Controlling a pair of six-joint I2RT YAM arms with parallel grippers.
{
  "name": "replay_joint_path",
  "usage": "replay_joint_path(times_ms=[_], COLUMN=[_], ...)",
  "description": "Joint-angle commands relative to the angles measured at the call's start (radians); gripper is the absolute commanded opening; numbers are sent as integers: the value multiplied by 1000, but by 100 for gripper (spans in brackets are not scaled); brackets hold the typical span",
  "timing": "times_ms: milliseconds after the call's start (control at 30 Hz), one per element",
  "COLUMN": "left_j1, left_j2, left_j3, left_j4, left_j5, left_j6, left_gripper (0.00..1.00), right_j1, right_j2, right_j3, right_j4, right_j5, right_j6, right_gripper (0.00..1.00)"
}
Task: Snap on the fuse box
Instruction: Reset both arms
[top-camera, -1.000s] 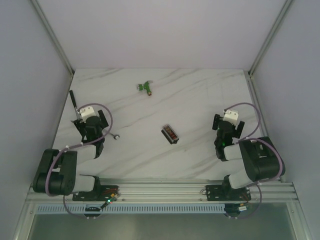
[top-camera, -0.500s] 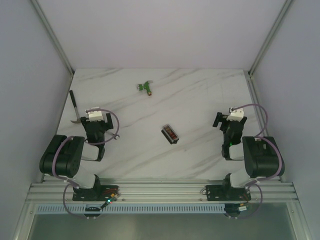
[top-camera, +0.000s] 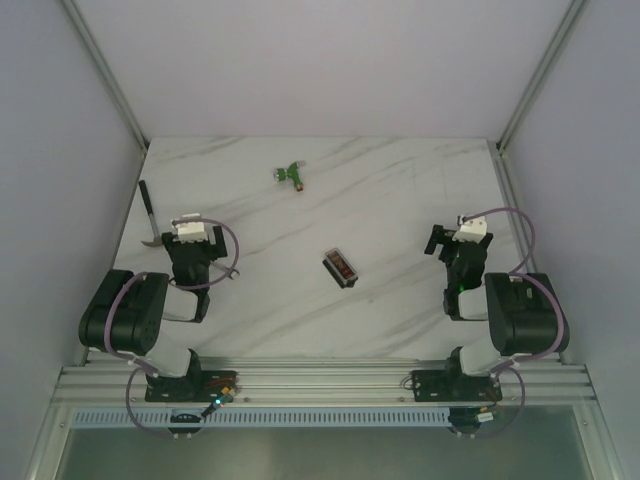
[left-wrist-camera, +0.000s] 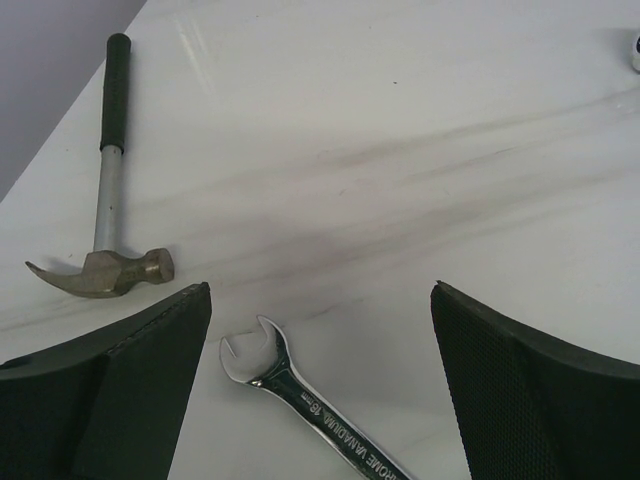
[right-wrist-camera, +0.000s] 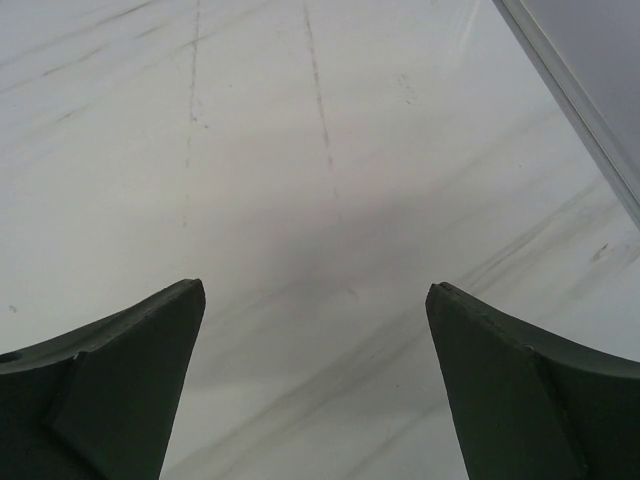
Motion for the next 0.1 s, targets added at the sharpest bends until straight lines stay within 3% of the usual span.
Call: replay_joint_path(times_ms=[0, 67], left_j1=[12, 12], left_j2=[4, 1], left_j3=[11, 9], left_j4=[43, 45], left_j5=[25, 25], left_j6=[8, 8], left_gripper=[100, 100], right_j1=[-2, -3], right_j2=[-3, -2], right_j3=[12, 12], right_j4=[61, 61], right_j5=[-10, -10], right_j6=[3, 3], right_gripper=[100, 100])
